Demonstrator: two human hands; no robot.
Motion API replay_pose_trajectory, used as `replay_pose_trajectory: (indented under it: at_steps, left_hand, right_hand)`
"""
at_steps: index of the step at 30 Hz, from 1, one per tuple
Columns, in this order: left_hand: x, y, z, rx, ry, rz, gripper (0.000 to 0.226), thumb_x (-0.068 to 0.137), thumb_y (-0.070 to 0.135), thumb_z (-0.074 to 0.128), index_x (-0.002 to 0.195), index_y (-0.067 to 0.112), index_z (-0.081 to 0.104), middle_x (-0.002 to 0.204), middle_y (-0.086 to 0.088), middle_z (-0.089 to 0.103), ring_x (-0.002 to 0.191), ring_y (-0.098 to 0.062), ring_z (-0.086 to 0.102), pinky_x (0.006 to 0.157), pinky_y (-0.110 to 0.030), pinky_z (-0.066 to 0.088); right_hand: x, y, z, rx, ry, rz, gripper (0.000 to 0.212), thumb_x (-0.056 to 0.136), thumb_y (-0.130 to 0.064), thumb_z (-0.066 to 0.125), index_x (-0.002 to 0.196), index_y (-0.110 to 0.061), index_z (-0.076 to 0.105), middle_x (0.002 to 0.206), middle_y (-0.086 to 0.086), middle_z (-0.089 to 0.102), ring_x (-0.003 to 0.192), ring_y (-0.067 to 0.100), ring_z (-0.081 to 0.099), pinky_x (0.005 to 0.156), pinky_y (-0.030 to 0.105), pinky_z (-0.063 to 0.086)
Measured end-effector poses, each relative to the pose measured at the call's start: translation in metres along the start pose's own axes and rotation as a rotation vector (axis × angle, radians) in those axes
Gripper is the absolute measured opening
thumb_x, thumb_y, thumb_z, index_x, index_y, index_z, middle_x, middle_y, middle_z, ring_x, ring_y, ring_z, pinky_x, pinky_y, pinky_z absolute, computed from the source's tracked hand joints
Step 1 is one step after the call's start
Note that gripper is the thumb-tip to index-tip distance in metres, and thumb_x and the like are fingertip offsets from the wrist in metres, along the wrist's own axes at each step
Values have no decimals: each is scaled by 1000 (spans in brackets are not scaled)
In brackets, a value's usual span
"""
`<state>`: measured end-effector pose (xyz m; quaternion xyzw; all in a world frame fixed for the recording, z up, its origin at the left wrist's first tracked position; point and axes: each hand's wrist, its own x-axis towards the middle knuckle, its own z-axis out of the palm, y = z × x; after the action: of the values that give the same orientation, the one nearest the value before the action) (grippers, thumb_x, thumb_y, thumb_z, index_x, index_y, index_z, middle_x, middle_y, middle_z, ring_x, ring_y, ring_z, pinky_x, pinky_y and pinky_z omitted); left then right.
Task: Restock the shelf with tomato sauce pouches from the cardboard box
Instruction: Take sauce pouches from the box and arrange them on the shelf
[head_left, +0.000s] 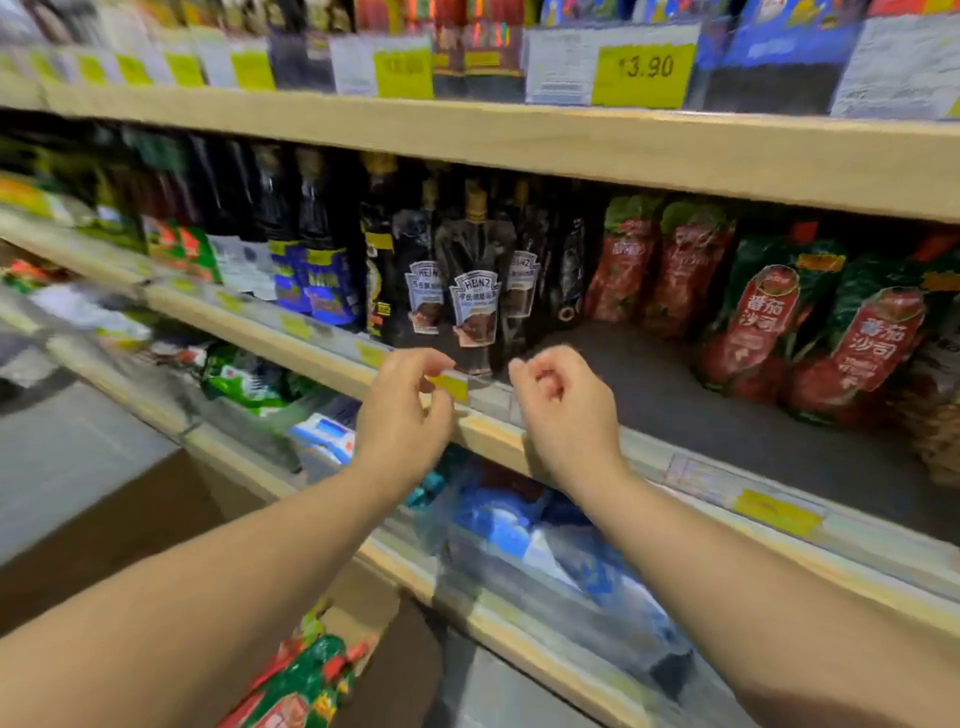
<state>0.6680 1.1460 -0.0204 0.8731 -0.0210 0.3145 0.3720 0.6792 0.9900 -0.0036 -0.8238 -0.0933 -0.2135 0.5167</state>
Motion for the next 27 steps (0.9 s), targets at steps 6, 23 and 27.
replay_pose_trajectory:
  at_steps: [6,23,27]
  left_hand:
    - [-82,-110,-36,87,-10,-387,28,81,9,54,109,12,59,104,-5,55,85,-17,53,83,-33,47]
    - [-185,-328,-92,497,-900,-787,30,81,20,55,106,3,62,116,-20,65,106,-32,63,86,-36,51]
    - [-183,-344,-85,557,-920,-726,36,77,28,54,110,13,63,120,-14,63,112,-32,59,90,-37,50]
  right_hand:
    - [-73,-3,96,9,-265,39,27,79,-46,53,66,-23,50,49,-4,40,49,8,40,54,29,38]
    - [-215,54,330,-4,-759,943,16,90,-7,48,78,-17,54,75,4,54,66,19,54,72,33,55]
    - [-243,59,359,226,-642,1387,17,94,-6,41,81,-9,52,74,8,54,59,18,54,34,18,49]
